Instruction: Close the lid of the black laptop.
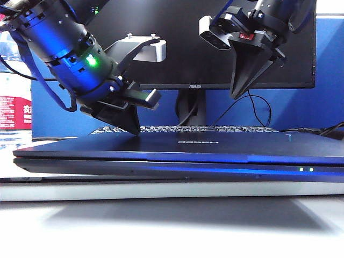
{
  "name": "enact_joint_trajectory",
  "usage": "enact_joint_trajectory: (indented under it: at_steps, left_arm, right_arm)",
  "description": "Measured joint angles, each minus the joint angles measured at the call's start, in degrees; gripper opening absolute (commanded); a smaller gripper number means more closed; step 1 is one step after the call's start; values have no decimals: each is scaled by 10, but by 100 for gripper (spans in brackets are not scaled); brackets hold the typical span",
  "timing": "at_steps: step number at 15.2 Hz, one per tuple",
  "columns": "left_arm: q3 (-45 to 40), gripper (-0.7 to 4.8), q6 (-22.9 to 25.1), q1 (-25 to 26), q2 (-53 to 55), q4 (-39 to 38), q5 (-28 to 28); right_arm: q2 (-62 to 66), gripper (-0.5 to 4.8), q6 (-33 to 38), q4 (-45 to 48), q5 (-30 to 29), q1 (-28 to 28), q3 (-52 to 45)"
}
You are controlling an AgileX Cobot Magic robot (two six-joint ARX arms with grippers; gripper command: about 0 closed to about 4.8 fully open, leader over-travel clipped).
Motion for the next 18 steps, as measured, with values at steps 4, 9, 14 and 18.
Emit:
enact_joint_trajectory:
  at_steps: [4, 9, 14, 18]
  left_arm:
    - [0, -4, 0, 0, 1, 17, 0]
    - [0, -4, 0, 0, 1, 18, 0]
    - [0, -4, 16, 0, 1, 15, 0]
    - [-1, -3, -19, 2, -13, 40, -16]
  right_arm:
    - [0, -6, 0, 0, 0, 0, 0]
    - [0, -6, 0, 0, 0, 0, 0]
    - [0, -6, 0, 0, 0, 0, 0]
    - [0, -6, 0, 0, 0, 0, 0]
